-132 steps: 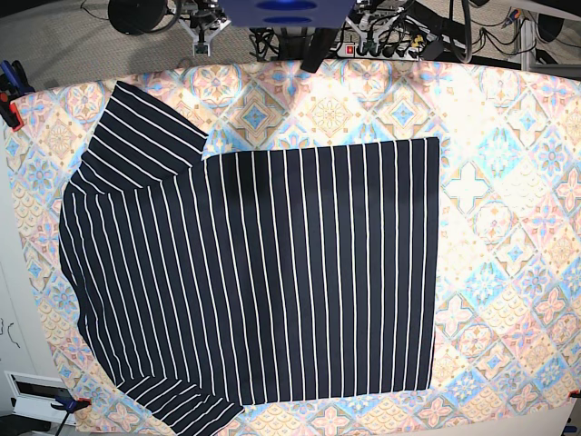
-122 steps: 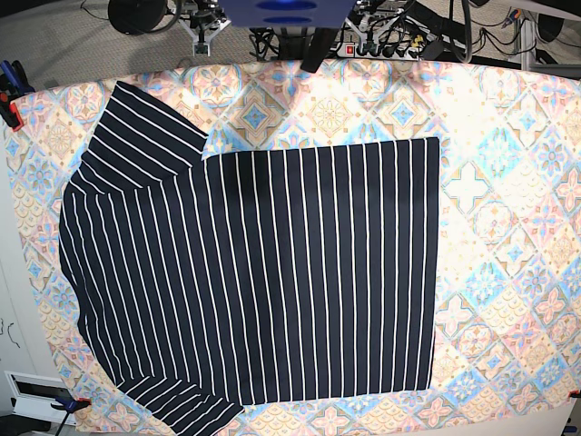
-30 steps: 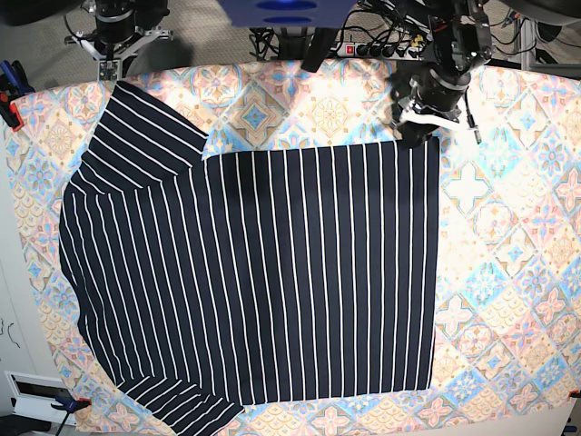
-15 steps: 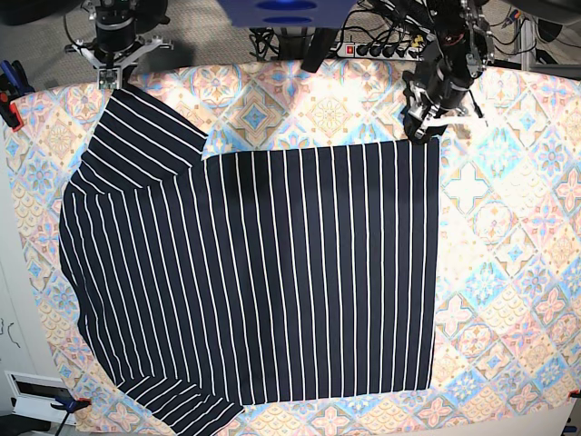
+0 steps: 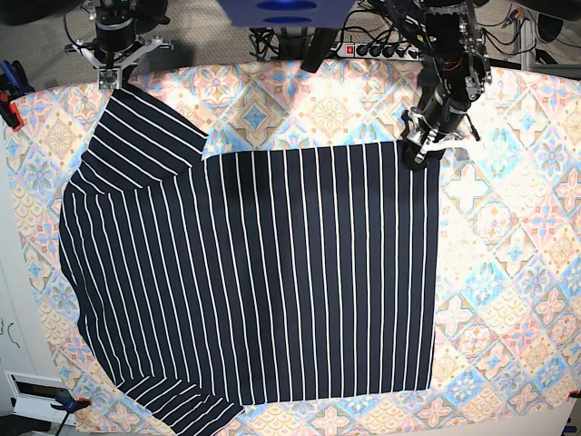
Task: Fold the T-shirt properly
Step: 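Lower both grippers to the shirt's shoulder corners and grasp them, then lift the grasped shoulder corners and pull them toward the hem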
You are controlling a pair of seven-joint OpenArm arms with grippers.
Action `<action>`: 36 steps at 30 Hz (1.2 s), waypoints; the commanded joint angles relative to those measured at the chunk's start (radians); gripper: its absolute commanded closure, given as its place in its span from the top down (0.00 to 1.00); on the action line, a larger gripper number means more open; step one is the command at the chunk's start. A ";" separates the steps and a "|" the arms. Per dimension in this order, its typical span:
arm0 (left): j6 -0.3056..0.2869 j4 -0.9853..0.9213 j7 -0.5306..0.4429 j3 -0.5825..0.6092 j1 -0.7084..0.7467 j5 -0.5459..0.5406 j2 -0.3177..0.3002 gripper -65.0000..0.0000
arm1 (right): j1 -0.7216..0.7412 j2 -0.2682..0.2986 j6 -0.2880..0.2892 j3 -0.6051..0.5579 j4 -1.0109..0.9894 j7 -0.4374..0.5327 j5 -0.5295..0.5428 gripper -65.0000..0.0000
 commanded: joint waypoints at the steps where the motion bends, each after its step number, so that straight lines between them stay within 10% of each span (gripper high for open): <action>1: 0.020 -0.001 0.030 0.026 0.000 0.019 0.005 0.23 | 0.006 0.008 -0.004 0.005 0.014 0.022 -0.001 0.01; 4: 0.020 -0.001 0.030 0.052 0.006 0.019 0.003 0.00 | 0.040 0.008 -0.004 0.006 0.009 0.008 0.004 0.03; 23: 0.018 -0.001 0.030 0.050 0.027 0.019 -0.003 0.00 | 0.259 0.008 -0.001 0.097 -0.088 -0.199 0.016 0.39; 36: 0.018 -0.001 0.030 0.050 0.027 0.019 -0.004 0.00 | 0.276 0.122 -0.001 0.164 -0.278 -0.195 0.458 0.39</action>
